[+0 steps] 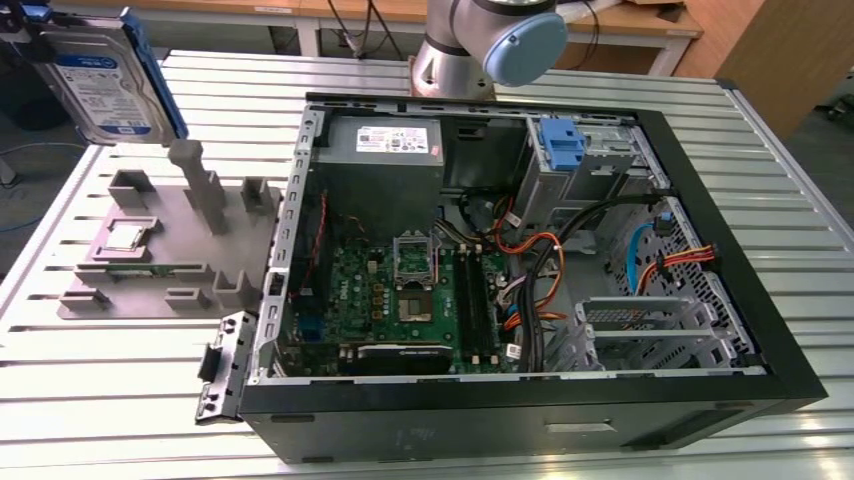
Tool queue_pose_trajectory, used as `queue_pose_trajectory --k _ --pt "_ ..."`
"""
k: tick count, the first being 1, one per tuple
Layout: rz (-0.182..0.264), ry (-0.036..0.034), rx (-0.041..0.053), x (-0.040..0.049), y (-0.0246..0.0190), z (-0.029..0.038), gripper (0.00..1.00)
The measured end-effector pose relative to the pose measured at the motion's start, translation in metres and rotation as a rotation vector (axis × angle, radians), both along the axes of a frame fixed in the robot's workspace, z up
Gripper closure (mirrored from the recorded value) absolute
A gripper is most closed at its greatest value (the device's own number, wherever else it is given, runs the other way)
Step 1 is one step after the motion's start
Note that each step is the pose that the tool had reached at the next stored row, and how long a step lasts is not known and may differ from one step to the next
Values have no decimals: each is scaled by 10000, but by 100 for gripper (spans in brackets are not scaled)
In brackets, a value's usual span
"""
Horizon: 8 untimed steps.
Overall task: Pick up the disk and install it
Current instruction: 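Pick up the disk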
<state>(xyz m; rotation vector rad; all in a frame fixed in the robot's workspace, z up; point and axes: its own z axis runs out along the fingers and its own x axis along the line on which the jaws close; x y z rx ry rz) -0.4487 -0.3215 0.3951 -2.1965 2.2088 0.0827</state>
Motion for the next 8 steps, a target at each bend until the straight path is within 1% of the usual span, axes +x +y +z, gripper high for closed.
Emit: queue_pose_trajectory --k 8 --pt "0 1 -1 0 0 42 63"
